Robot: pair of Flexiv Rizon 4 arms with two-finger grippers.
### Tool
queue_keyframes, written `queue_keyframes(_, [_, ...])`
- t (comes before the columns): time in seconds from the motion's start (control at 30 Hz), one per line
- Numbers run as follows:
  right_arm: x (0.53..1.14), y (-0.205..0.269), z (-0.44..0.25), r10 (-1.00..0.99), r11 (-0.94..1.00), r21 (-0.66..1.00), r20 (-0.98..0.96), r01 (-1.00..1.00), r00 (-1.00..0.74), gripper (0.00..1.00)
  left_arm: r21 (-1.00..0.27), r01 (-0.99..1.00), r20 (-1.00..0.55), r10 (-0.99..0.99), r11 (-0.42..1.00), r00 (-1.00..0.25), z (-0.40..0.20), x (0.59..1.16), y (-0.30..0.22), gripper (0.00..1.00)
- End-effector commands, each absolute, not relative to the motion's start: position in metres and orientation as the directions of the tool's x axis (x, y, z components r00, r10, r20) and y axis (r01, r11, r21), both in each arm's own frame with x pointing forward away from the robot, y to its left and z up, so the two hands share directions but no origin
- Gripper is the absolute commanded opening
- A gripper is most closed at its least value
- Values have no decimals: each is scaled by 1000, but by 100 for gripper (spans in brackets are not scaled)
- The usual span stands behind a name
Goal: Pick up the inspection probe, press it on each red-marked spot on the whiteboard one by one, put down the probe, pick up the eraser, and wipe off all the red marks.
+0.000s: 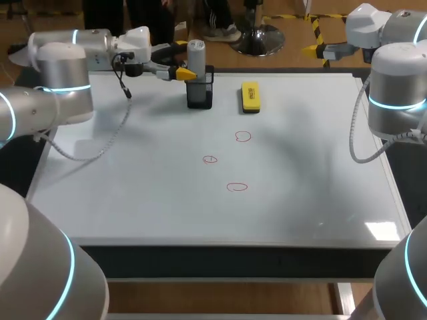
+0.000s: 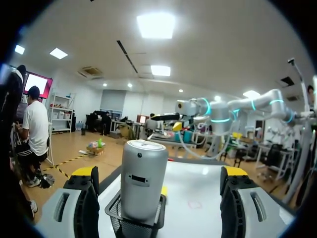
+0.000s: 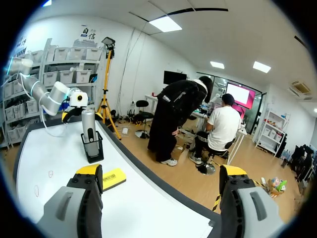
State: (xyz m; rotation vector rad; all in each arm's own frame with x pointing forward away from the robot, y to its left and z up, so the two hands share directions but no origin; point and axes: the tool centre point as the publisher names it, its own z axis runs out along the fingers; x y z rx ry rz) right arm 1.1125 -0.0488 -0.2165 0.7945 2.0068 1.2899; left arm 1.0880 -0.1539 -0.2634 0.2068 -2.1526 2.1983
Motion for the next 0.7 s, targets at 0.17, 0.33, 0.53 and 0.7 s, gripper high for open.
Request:
queue_keyframes(0.17, [1113,-49,-217,757,344,926,-175,156,-629,100,-991,-128,130,-55,-24,-990,-267,1097,-172,100])
queue_keyframes(0.33, [1113,-49,-217,757,344,926,-175,156,-629,100,-992,-125,126,-69,-19,-990,-268,1099,-176,100])
queue_keyframes(0.53, [1113,-49,-217,757,344,926,-175,156,-629,100,-991,-130,131,-77,-15,-988,-269,1098,-177,100])
queue_keyframes(0.7, [1113,-49,-217,757,344,926,-175,156,-629,100,-991,-132,133,-79,-9,-988,-271,1100,-179,82])
